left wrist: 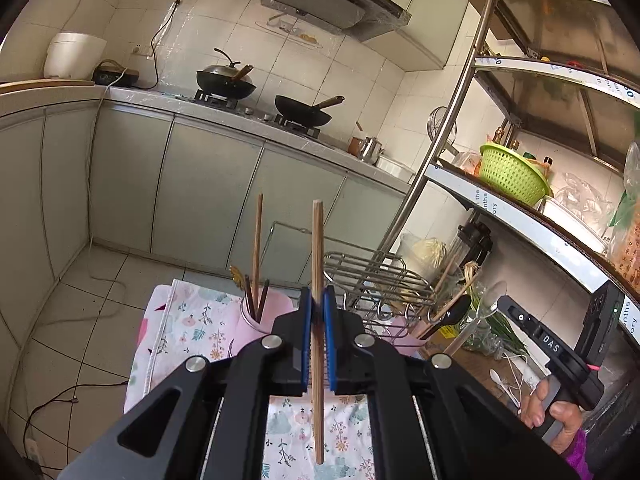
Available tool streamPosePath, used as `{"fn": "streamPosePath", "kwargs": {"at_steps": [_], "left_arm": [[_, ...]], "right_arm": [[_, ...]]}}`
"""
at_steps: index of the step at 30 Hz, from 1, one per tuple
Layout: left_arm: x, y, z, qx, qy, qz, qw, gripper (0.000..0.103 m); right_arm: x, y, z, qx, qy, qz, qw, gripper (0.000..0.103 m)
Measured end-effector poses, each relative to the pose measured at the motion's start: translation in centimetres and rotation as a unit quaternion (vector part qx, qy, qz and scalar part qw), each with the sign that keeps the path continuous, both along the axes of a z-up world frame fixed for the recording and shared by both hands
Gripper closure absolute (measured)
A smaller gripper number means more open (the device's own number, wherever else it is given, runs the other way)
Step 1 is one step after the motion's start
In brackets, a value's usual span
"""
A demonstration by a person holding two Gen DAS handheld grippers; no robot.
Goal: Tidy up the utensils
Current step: 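Lift the clear utensil and wooden chopstick upright and carry them above the pink cup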
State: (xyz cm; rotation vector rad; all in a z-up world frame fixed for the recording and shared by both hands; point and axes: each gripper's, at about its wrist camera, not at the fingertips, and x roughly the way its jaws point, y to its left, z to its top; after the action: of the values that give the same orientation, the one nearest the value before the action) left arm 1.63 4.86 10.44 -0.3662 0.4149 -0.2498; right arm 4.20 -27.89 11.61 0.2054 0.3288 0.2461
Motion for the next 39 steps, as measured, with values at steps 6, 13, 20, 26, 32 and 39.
{"fn": "streamPosePath", "kwargs": {"at_steps": [6, 13, 20, 26, 32, 39], "left_arm": [[0.5, 0.0, 0.3, -0.003, 0.002, 0.002, 1.0, 0.098], [1.9, 0.2, 1.6, -0.005, -0.009, 0.012, 0.9999, 0.098], [2.8, -0.2, 3.0, 0.006, -0.024, 0.016, 0.9996, 0.098], [3.1, 0.3, 5.1, 0.011, -0.049, 0.046, 0.9977, 0.098], [3.7, 0.6, 7.6, 0.023, -0.087, 0.082, 0.9926, 0.098], [5.3, -0.9, 7.5, 0.082, -0.123, 0.13, 0.9805, 0.098]], "right_arm": [[1.6, 0.2, 3.0, -0.021, -0.039, -0.016, 0.999, 0.1], [3.4, 0.2, 4.9, -0.04, -0.067, -0.035, 0.996, 0.1], [5.1, 0.5, 2.7, -0.051, -0.043, -0.036, 0.997, 0.1], [5.6, 0.3, 1.2, -0.046, -0.027, -0.03, 0.998, 0.1], [5.7, 0.2, 0.2, -0.042, -0.017, -0.025, 0.999, 0.1], [5.9, 0.1, -0.6, -0.039, -0.006, -0.025, 0.999, 0.1]]}}
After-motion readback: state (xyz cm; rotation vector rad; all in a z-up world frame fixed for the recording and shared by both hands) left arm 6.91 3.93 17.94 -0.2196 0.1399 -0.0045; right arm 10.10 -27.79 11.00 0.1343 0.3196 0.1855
